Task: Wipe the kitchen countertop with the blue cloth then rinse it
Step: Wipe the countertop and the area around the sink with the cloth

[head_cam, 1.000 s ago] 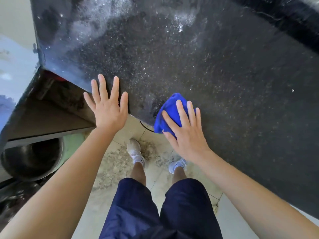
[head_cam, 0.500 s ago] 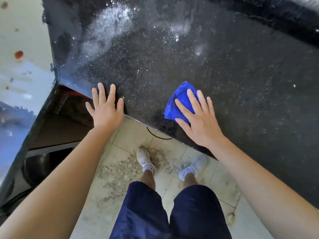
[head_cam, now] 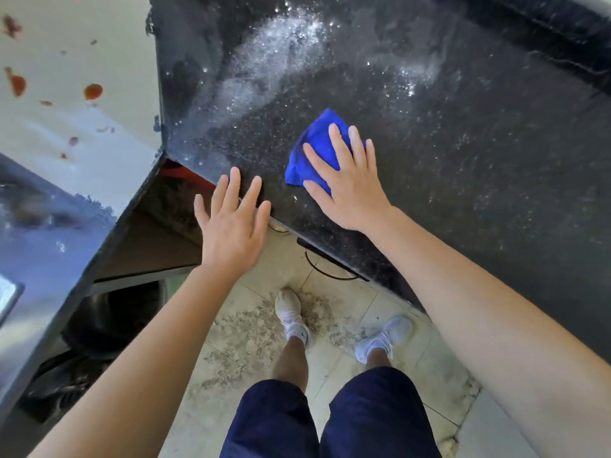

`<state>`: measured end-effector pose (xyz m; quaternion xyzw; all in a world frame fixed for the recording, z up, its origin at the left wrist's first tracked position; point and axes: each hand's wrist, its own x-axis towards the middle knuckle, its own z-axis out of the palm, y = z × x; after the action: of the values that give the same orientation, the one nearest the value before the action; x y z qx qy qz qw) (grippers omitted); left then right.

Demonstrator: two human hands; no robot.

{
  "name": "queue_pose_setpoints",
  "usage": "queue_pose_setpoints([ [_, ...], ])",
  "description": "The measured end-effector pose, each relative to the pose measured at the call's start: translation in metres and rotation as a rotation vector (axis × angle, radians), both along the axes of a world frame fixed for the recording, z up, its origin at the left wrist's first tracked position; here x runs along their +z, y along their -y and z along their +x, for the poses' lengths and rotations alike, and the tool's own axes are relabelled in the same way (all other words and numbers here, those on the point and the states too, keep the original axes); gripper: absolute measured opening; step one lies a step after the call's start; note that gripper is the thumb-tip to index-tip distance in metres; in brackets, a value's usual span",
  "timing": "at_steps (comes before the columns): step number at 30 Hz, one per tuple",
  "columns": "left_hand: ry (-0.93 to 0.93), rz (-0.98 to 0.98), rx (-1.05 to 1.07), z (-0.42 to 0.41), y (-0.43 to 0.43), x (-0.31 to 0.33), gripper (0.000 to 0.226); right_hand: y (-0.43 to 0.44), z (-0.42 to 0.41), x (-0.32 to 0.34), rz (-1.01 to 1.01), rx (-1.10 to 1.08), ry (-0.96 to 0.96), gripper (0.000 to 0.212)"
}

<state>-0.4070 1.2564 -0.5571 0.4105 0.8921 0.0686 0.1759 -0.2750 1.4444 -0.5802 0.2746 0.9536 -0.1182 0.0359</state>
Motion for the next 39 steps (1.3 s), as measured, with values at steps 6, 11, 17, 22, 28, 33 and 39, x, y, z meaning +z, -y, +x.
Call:
queue_pose_setpoints([
  [6,-0.019,-0.053,0.128,-0.044,0.028,-0.009,0.057,0.015,-0.080,-0.007,-0.017,-0.038,-0.044,0.060],
  [11,-0.018,-0.007,0.143,-0.067,0.022,-0.020,0.055,0.037,0.032,0.002,-0.083,0.019,-0.023,0.056],
  [17,0.030,0.060,0.170,-0.063,0.023,-0.028,0.052,0.074,0.090,0.014,-0.135,-0.108,0.126,0.057],
  [22,0.043,0.064,0.111,-0.077,0.028,-0.025,0.053,0.065,-0.015,0.011,-0.108,-0.003,0.076,0.056],
  [28,0.026,-0.020,0.041,-0.090,0.032,-0.011,0.060,0.029,-0.148,0.004,-0.107,0.015,0.045,0.060],
  [33,-0.068,-0.035,-0.062,-0.086,0.021,-0.004,0.066,0.006,-0.097,0.005,-0.076,0.048,0.056,0.060],
  [39,-0.056,0.063,-0.272,-0.054,-0.050,-0.017,0.065,-0.032,0.093,0.014,-0.135,-0.337,0.150,0.061],
])
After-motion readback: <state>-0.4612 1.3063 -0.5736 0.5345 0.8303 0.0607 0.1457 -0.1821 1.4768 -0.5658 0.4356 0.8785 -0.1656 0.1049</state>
